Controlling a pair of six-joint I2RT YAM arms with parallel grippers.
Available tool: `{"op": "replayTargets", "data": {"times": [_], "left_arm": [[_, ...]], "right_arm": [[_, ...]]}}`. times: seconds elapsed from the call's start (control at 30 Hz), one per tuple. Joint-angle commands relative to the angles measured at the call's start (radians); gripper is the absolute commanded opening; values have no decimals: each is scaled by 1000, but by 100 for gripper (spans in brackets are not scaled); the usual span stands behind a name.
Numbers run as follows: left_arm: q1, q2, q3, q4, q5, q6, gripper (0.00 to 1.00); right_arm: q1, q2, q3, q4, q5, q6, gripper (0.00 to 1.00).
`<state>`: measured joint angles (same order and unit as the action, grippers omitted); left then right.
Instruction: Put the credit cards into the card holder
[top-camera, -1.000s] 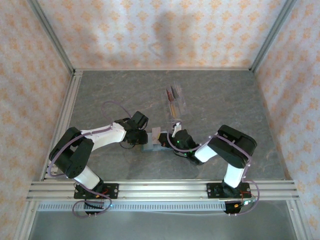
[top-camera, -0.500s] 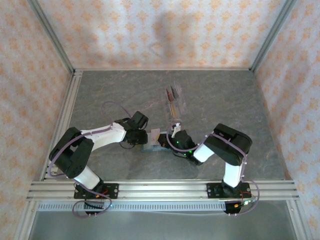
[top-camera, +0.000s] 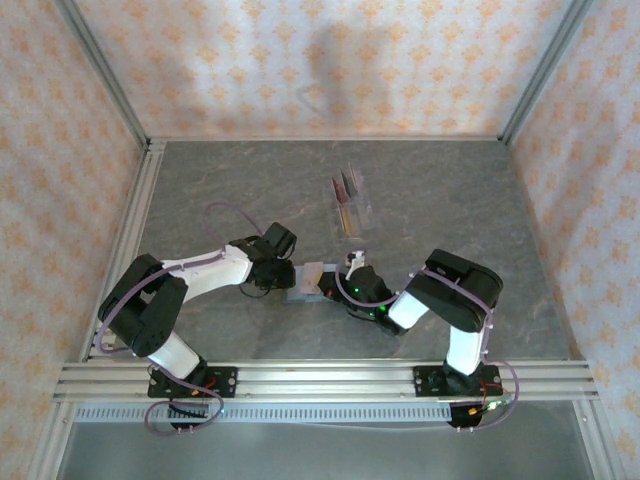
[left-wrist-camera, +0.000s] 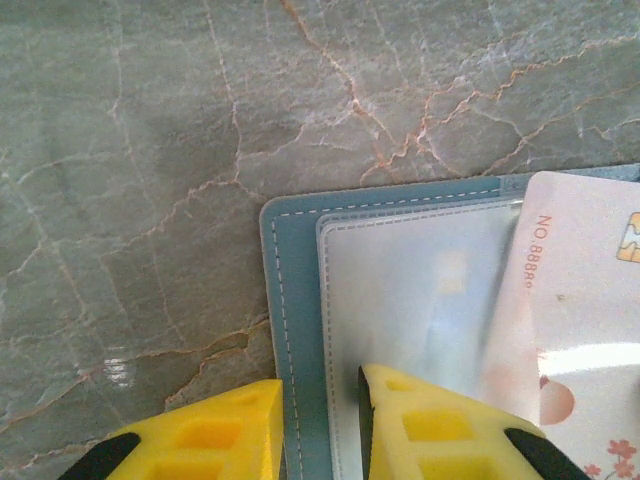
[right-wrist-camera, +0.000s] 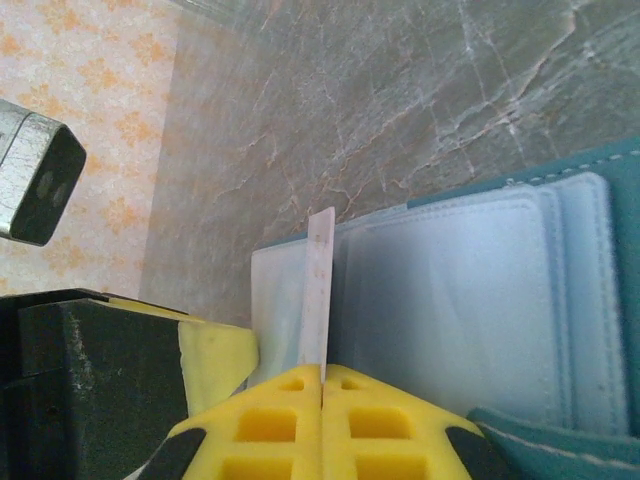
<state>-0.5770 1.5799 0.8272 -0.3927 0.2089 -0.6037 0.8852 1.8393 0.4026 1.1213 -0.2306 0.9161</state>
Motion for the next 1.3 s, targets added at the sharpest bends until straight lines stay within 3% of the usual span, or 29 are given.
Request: {"op": "replayTargets", "data": {"times": [0.0, 0.57, 1.27], "left_arm": [[-1, 6, -17, -8, -15, -7, 26], [-1, 14, -16, -9, -15, -7, 26], [1, 24, -13, -8, -16, -6, 26]], "right_arm": [[11, 34, -38, -39, 48, 23, 0], [37, 80, -76, -4, 113, 75, 0], [63, 109, -88, -35, 33, 100, 0]]}}
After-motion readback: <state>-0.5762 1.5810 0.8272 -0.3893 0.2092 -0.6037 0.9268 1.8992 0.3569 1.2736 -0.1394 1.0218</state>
